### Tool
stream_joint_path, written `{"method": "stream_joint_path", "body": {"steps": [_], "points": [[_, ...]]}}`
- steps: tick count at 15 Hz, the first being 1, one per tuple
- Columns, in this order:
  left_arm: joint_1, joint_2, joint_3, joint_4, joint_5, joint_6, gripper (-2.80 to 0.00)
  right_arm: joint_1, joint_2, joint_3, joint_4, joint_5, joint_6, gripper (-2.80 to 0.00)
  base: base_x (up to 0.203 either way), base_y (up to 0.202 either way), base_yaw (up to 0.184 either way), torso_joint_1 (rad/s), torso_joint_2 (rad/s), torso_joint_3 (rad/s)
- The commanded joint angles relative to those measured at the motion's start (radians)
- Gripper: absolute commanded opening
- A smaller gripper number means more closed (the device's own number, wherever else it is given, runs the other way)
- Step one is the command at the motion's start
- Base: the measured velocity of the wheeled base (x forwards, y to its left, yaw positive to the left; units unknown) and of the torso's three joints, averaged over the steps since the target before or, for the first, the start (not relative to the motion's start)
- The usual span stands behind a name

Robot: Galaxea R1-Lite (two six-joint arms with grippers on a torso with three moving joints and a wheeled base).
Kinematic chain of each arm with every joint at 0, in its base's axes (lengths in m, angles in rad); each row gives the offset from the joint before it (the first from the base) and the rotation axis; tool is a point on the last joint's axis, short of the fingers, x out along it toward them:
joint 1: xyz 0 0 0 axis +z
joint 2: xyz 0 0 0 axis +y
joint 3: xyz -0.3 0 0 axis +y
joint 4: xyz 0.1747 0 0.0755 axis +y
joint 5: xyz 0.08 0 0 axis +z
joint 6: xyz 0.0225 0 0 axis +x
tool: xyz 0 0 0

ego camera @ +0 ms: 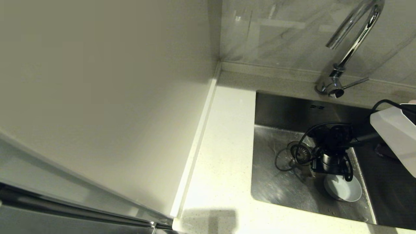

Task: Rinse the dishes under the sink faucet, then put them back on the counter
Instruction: Put a bowl back to the table from the sink

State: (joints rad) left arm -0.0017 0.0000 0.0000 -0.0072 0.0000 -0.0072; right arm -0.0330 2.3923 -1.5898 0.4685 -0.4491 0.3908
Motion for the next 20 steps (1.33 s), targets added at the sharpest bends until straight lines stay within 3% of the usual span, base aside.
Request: {"method": "stream_joint_path", "body": {"steps": [1,3,4,20], "points": [[0.0,0.0,0.003,0.0,0.0,0.0,-2.8,-0.002,0.005,-0.001,0.002,-0.002,0.0,0.0,0.0,0.0,0.0,0.0,0.0,0.0],[0.0,0.0,0.003,0.0,0.0,0.0,-2.8,-0.002,0.011,0.001,0.002,0.0,0.0,0.0,0.0,0.0,0.0,0.0,0.0,0.0],[0.0,0.0,0.003,0.0,0.0,0.0,-2.8,-0.004,0.013,0.001,0.002,0.0,0.0,-2.8,0.0,0.0,0.0,0.0,0.0,0.0],[0.0,0.0,0.003,0.0,0.0,0.0,-2.8,-0.012,-0.025,0.018,0.004,-0.002,0.0,-2.8,0.0,0.0,0.0,0.0,0.0,0.0]]}}
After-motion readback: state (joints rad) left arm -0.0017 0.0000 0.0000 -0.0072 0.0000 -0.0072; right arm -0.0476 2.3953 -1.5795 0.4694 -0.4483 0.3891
